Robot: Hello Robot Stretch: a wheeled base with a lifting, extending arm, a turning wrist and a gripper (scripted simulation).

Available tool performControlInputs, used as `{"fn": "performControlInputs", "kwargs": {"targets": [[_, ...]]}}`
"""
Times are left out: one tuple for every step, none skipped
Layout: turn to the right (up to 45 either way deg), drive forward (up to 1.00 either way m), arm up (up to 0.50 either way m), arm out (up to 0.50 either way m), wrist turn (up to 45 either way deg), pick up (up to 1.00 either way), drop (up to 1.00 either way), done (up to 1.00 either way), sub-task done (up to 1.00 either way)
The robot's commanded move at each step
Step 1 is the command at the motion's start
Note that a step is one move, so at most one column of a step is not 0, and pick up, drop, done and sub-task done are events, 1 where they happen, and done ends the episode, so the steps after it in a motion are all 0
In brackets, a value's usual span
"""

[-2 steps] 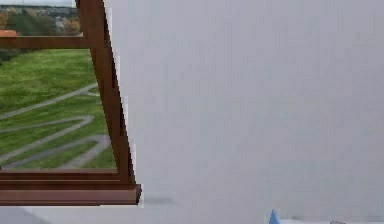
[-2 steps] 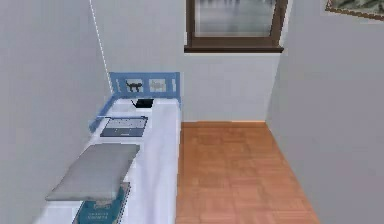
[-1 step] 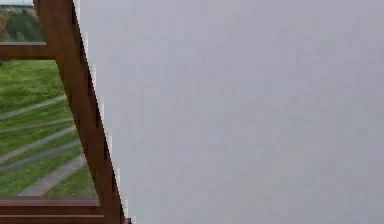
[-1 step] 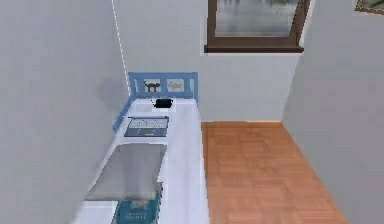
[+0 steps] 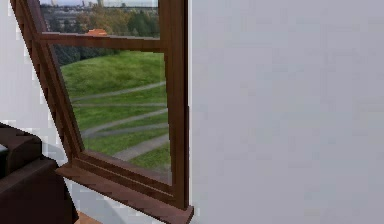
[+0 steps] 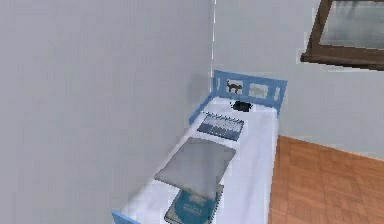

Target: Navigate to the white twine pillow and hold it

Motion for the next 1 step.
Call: {"fn": "performControlInputs", "kwargs": {"targets": [[0.0,0.0,0.5,0.0,0.0,0.0,0.0,0.0,0.0]]}}
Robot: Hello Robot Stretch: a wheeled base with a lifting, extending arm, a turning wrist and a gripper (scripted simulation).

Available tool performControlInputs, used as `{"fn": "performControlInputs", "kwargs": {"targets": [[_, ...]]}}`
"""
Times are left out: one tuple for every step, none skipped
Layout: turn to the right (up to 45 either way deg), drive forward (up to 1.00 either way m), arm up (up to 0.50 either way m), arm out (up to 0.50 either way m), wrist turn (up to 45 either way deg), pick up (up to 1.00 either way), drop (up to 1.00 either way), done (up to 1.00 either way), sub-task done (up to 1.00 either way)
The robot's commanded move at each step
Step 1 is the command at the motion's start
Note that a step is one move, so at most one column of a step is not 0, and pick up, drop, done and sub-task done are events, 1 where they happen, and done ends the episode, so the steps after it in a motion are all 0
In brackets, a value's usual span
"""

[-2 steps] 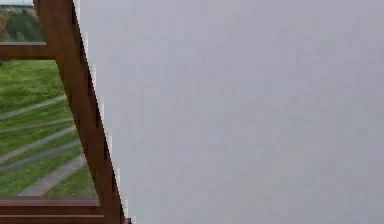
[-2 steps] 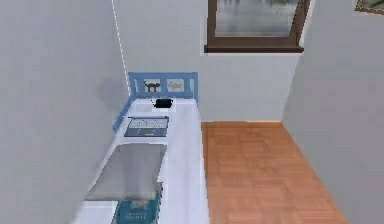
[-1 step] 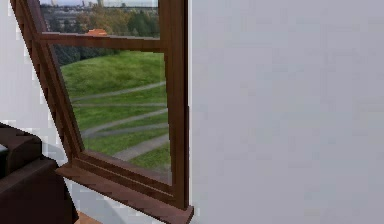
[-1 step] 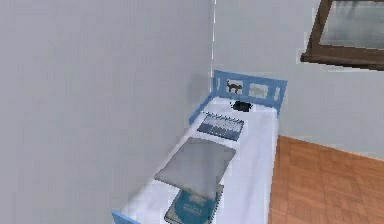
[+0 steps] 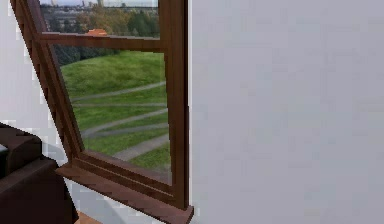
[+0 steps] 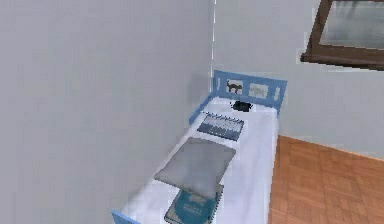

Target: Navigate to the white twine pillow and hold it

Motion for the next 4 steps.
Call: {"fn": "performControlInputs", "kwargs": {"targets": [[0.0,0.0,0.1,0.0,0.0,0.0,0.0,0.0,0.0],[0.0,0.0,0.0,0.42,0.0,0.0,0.0,0.0,0.0],[0.0,0.0,0.0,0.0,45.0,0.0,0.0,0.0,0.0],[0.0,0.0,0.0,0.0,45.0,0.0,0.0,0.0,0.0]]}}
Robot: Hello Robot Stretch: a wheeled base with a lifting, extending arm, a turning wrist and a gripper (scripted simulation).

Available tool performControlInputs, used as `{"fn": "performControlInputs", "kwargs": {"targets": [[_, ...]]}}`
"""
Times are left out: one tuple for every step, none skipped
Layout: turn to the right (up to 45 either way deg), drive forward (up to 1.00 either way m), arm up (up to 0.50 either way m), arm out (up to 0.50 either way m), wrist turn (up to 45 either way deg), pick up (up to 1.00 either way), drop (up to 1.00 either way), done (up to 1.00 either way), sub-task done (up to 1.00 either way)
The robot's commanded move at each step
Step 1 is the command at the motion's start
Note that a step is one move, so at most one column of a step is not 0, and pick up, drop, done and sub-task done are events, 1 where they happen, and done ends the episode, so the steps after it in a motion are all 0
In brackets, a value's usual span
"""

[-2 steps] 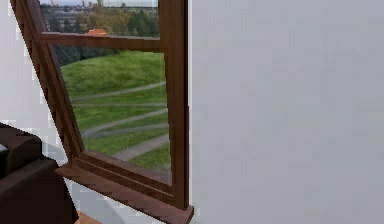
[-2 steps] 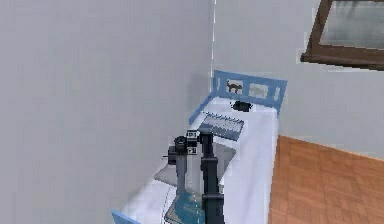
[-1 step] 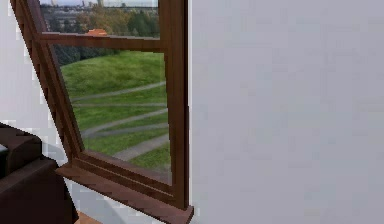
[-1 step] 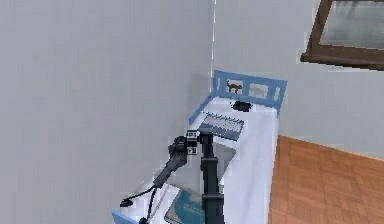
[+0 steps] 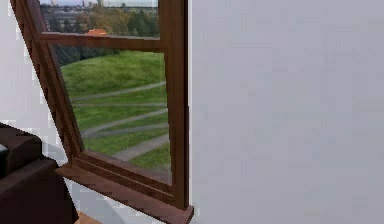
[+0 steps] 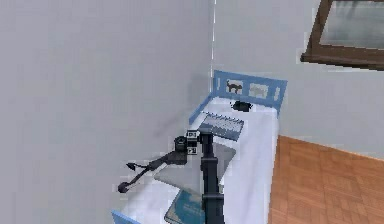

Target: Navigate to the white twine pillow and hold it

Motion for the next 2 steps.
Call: {"fn": "performControlInputs", "kwargs": {"targets": [[0.0,0.0,0.0,0.0,45.0,0.0,0.0,0.0,0.0],[0.0,0.0,0.0,0.0,45.0,0.0,0.0,0.0,0.0]]}}
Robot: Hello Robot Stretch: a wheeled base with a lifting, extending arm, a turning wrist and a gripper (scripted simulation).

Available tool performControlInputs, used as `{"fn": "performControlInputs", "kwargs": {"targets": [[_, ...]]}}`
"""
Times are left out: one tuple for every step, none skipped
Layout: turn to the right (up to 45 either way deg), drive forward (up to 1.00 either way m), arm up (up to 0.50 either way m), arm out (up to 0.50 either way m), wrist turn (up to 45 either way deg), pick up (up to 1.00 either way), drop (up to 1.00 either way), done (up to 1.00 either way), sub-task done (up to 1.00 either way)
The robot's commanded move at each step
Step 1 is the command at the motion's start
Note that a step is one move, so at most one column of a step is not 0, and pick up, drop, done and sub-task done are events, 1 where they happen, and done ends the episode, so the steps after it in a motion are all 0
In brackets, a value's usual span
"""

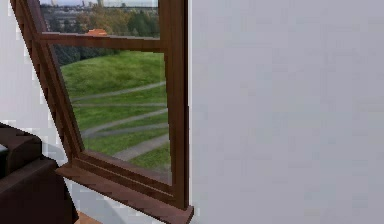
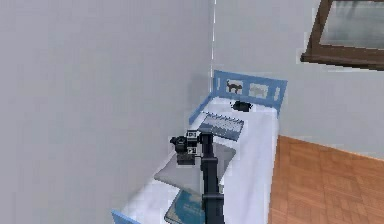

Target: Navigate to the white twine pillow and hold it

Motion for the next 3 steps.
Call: {"fn": "performControlInputs", "kwargs": {"targets": [[0.0,0.0,0.0,0.0,45.0,0.0,0.0,0.0,0.0],[0.0,0.0,-0.3,0.0,0.0,0.0,0.0,0.0,0.0],[0.0,0.0,0.0,0.0,0.0,1.0,0.0,0.0,0.0]]}}
